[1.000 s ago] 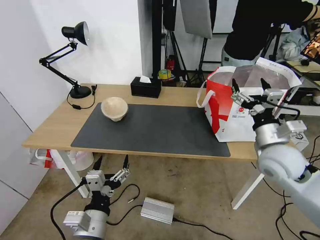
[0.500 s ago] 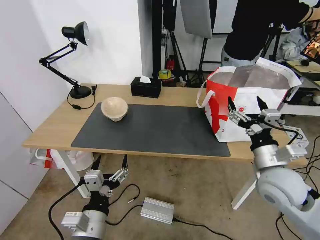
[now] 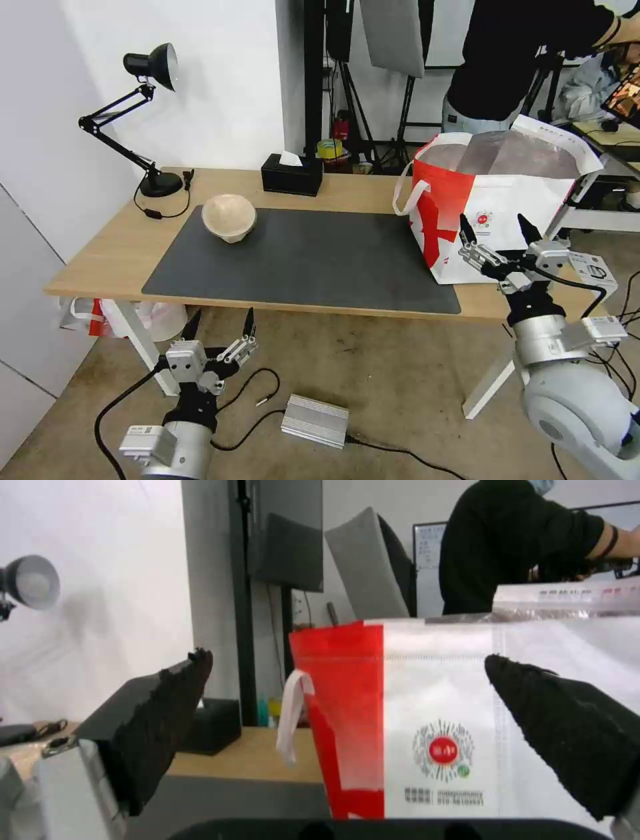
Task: Pick up the trash from the table and place it into the takeout bag.
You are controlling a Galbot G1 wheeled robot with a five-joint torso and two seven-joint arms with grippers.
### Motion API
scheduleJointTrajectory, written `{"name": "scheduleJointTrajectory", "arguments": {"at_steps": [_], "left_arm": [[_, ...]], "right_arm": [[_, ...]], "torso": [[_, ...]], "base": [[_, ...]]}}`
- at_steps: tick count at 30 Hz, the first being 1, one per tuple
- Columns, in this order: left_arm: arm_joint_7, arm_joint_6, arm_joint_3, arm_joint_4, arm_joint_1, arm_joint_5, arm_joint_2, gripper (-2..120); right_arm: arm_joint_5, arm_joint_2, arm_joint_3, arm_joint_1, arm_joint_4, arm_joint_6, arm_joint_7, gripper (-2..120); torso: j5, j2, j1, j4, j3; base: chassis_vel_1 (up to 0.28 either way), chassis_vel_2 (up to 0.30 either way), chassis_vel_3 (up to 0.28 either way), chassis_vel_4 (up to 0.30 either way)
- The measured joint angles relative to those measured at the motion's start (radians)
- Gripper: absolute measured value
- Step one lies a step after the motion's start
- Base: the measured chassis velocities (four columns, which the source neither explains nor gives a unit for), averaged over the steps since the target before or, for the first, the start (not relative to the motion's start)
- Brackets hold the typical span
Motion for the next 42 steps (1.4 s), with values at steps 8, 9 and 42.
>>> {"name": "scheduleJointTrajectory", "arguments": {"at_steps": [8,9,42], "left_arm": [[0.0,-0.005,0.002,-0.001,0.008,0.0,-0.002,100],[0.0,-0.005,0.002,-0.001,0.008,0.0,-0.002,100],[-0.003,-0.008,-0.024,-0.009,-0.002,-0.009,-0.017,100]], "right_arm": [[-0.07,0.024,-0.035,-0.047,0.013,-0.001,0.013,100],[-0.07,0.024,-0.035,-0.047,0.013,-0.001,0.013,100],[-0.24,0.074,-0.229,-0.097,-0.002,-0.024,0.115,100]], "torso": [[0.0,0.0,0.0,0.0,0.0],[0.0,0.0,0.0,0.0,0.0],[0.0,0.0,0.0,0.0,0.0]], "base": [[0.0,0.0,0.0,0.0],[0.0,0.0,0.0,0.0],[0.0,0.0,0.0,0.0]]}}
